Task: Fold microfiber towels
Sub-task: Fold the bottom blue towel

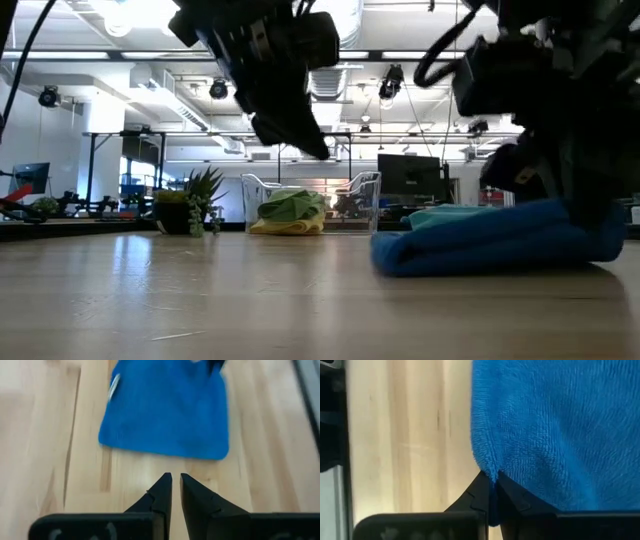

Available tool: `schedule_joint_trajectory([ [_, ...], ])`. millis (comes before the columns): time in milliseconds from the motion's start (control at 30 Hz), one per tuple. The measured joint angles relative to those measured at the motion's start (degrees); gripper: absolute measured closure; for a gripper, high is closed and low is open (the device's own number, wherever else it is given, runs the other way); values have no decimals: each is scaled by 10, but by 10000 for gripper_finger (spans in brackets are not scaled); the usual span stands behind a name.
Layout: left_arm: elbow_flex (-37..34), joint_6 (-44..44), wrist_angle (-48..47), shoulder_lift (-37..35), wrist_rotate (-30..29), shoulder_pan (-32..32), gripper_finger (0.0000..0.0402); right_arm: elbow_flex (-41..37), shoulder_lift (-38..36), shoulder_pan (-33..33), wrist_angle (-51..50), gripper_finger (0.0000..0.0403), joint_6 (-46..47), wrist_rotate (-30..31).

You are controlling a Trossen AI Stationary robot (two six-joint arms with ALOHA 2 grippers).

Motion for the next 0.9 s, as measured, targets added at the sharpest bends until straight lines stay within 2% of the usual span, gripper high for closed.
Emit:
schedule_joint_trajectory([
  [100,0,33,27,-10,4,0,379,2,-2,0,0,391,13,-1],
  [233,-2,39,92,-7,40,0,379,2,-9,0,5,391,26,-2],
  [400,-2,-51,212,51,76,1,392,1,-19,0,8,391,39,3],
  [533,-2,-127,255,103,107,1,400,1,-22,1,9,391,57,6],
  [667,-2,-155,273,131,121,0,401,1,-27,5,14,391,70,10],
  [900,-1,-166,243,150,139,-1,401,2,-44,10,25,391,100,13],
])
